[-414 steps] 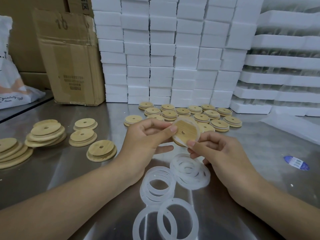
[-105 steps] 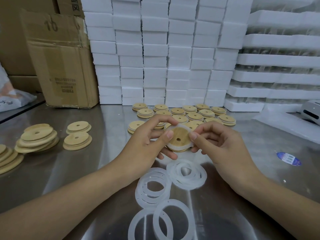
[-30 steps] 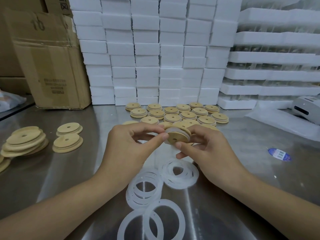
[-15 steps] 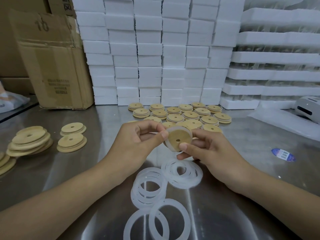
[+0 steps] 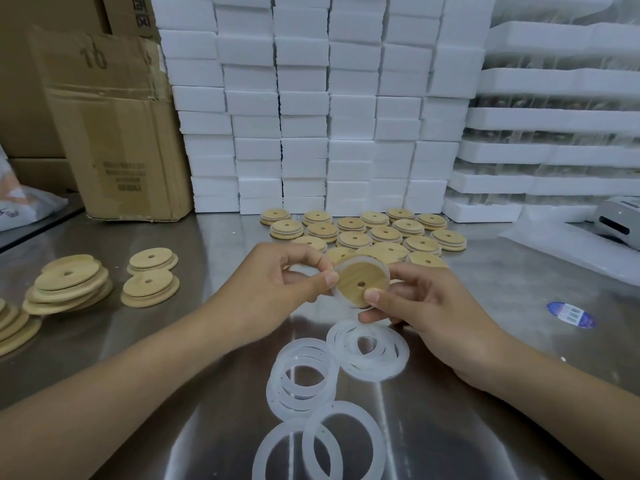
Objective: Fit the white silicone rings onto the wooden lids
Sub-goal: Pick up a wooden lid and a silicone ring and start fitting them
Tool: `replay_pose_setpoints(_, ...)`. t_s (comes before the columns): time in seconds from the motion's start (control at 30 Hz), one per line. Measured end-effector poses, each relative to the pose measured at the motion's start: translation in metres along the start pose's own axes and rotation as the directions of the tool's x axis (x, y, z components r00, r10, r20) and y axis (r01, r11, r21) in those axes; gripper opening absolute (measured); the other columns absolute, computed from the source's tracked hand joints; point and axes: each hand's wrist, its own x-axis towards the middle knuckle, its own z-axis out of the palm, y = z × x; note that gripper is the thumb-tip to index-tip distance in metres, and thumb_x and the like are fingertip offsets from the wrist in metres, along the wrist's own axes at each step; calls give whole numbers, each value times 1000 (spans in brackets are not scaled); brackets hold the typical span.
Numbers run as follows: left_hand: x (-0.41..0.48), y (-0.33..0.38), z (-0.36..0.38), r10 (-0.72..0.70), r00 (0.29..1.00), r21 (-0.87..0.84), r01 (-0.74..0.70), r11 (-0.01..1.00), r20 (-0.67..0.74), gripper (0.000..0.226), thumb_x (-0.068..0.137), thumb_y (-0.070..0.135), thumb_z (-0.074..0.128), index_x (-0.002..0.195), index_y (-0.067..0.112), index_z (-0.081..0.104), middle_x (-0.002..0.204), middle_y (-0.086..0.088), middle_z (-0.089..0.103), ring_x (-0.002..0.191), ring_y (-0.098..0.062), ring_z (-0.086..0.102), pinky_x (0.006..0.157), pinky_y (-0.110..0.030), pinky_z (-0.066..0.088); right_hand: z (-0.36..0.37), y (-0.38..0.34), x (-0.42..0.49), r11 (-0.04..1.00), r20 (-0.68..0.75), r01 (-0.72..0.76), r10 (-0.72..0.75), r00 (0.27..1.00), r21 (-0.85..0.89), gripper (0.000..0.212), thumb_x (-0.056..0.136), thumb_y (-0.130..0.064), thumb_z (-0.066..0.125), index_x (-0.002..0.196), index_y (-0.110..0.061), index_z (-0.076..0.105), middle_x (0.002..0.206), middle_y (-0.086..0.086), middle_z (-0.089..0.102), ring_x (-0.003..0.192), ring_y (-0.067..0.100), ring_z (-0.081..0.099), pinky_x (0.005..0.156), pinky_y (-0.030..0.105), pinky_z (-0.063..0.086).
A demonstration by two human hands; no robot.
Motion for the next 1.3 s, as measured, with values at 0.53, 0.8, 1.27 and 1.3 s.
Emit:
replay_pose_setpoints(0.53,-11,-1,-5,169,986,155,-165,974,-12,15,91,15,85,83,25,77,96,10,78,92,-14,79,85,-40,64,2,-3,-4,957,-29,143,-155,988,-252,8,99,-13,72,104,-19,75,101,-1,80,86,19,81,66,15,54)
replay_pose_setpoints(0.8,-18,8,-3,564,821,455,-472,755,-85,10,90,4,83,90,13,77,108,6,77,103,-13,74,68,-28,61,5,-7,-8,955,-67,167,-189,980,-246,10,99,-15,72,102,-23,77,96,-5,81,77,19,81,61,13,53)
replay_pose_setpoints(1.27,-12,7,-4,94,992,-136,-105,985,-82,10,90,14,81,81,18,80,100,-2,83,89,-10,77,77,-18,56,2,-2,-5,963,14,171,-172,985,-210,11,98,-18,72,107,-12,75,97,4,81,81,22,81,72,19,57)
replay_pose_setpoints(1.3,-11,7,-6,77,995,-145,-84,986,-56,12,90,12,81,80,19,80,100,-2,83,91,-8,77,78,-15,55,2,-3,-5,965,15,168,-168,986,-201,12,98,-18,72,107,-11,75,96,5,81,82,23,81,72,20,58)
